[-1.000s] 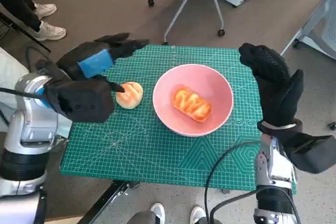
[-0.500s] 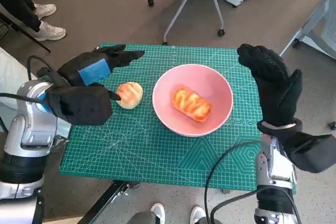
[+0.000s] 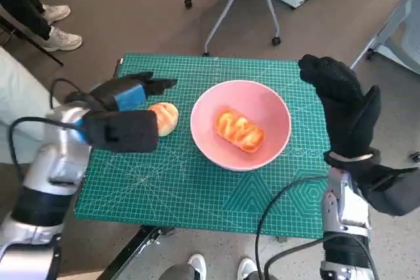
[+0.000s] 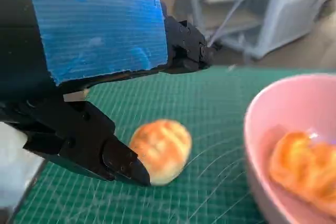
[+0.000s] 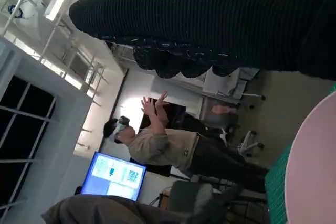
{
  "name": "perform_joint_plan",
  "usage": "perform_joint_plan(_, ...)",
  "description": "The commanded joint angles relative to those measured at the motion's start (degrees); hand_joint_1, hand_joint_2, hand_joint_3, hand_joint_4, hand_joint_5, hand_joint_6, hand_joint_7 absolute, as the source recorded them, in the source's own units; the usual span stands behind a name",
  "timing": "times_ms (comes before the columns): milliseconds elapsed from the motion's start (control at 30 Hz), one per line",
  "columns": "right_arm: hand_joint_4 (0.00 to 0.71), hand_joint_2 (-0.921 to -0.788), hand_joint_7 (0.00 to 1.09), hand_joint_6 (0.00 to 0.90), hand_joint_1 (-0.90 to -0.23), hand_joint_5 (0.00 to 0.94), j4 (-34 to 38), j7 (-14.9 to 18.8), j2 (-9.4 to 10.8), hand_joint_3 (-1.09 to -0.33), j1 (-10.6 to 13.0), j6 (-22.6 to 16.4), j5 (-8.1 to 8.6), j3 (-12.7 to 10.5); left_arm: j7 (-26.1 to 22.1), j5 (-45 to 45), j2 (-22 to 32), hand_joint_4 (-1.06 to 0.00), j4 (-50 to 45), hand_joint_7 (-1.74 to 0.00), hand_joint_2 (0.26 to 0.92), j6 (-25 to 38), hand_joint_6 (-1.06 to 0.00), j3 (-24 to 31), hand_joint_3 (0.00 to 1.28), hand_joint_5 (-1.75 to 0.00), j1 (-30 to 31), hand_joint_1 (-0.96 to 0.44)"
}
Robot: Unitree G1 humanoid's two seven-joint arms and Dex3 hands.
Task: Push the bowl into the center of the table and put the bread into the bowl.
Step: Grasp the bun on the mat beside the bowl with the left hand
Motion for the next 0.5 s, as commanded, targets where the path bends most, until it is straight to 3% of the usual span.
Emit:
perform_joint_plan(33, 0.231, -0.921, 0.52, 0.142, -0.661, 0.0, -0.6, -0.4, -0.3, -0.771, 1.9, 1.2, -0.37, 0.0, 0.5, 0.4, -1.1, -0.02, 3.7, 0.0, 0.753, -0.2, -0.2, -1.3, 0.01, 0.0, -2.5, 0.18)
perform_joint_plan(500, 0.231, -0.921, 0.53, 0.14, -0.673, 0.001, -0.6, -0.5, -0.5, -0.769, 2.2, 0.9, -0.68, -0.1, 4.6, 3.0, -4.8, -0.01, 18.7, 0.0, 0.75, -2.8, -0.19, -6.0, 0.0, 0.0, -7.5, 0.13)
